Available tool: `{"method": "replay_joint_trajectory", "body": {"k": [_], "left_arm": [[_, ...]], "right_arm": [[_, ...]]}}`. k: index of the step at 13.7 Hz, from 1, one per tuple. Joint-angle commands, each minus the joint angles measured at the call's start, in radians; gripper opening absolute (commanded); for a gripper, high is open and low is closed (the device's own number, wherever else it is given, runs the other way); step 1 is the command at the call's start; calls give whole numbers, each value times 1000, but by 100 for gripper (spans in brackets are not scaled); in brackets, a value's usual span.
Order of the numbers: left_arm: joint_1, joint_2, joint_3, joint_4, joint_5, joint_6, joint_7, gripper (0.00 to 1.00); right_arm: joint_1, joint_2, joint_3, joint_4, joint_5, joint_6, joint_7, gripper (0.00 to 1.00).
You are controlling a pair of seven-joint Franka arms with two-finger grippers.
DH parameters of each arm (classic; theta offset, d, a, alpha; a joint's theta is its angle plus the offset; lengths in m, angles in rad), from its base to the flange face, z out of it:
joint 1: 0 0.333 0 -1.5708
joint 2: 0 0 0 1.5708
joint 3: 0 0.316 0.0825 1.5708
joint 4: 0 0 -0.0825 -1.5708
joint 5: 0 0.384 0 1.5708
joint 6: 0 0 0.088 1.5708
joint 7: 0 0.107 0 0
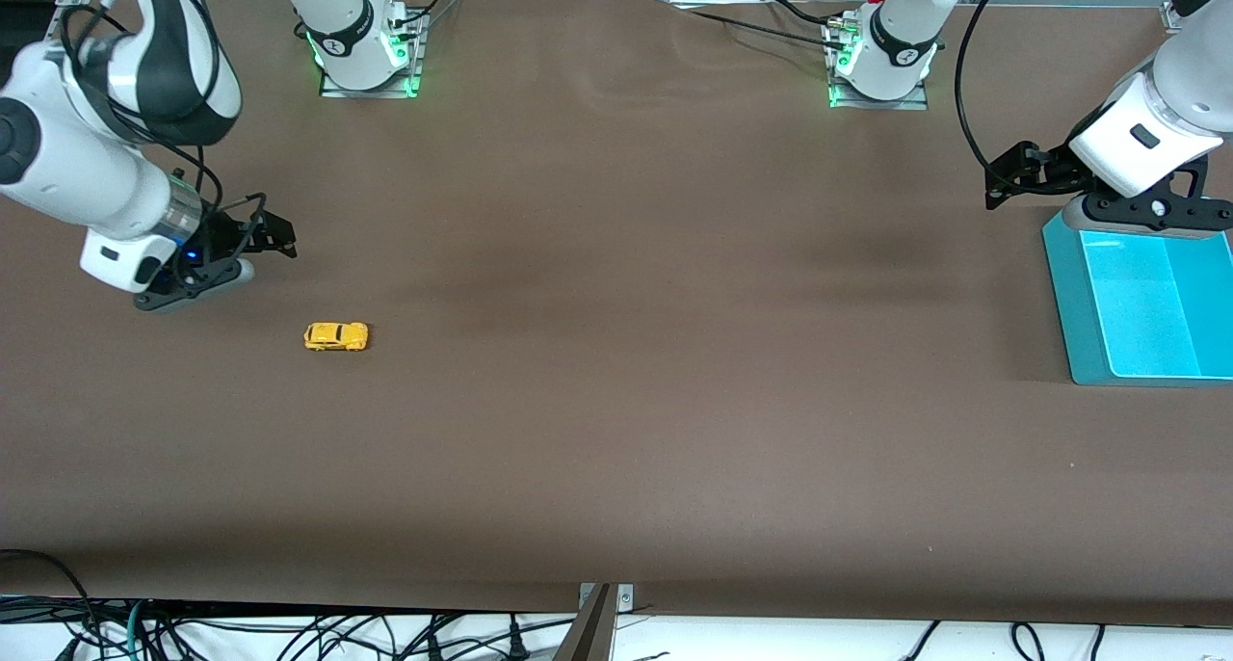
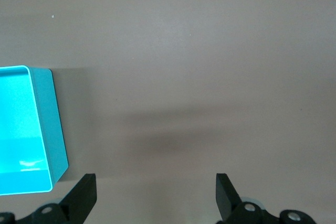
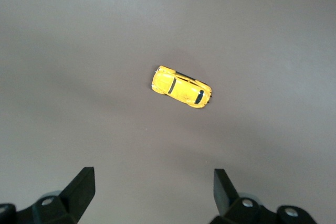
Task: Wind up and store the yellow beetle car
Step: 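Move the right gripper over the yellow beetle car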
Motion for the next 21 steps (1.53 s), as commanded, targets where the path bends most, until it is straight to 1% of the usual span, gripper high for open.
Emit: {"method": "replay_joint_trajectory", "body": {"k": [1,4,6,7,10,15,16,21], "left_arm": [[3,16,0,35,-19,-21,9,100],[3,16,0,35,-19,-21,9,100],[2,16,1,35,-19,-21,9,100],[3,16,0,35,-19,-21,9,100],[5,16,0,35,-19,-21,9,100],[5,16,0,35,-19,-21,9,100],[8,16,0,35,-19,-21,9,100],[10,16,0,35,-19,-21,9,100]], "right_arm": [[7,23,-10,-77,-10,124,-103,100],[7,54,-10,-160,-23,253,-221,100],[7,83,-10,-173,-24,278,-344,100],[7,106,-10,-171,-23,288,-440,100],[-1,190,-10,-169,-23,394,-751,100],[-4,278,-7,-162,-27,576,-1158,100],[-4,283,-7,-162,-26,589,-1194,100],[-4,321,-7,-162,-26,637,-1229,99]]}}
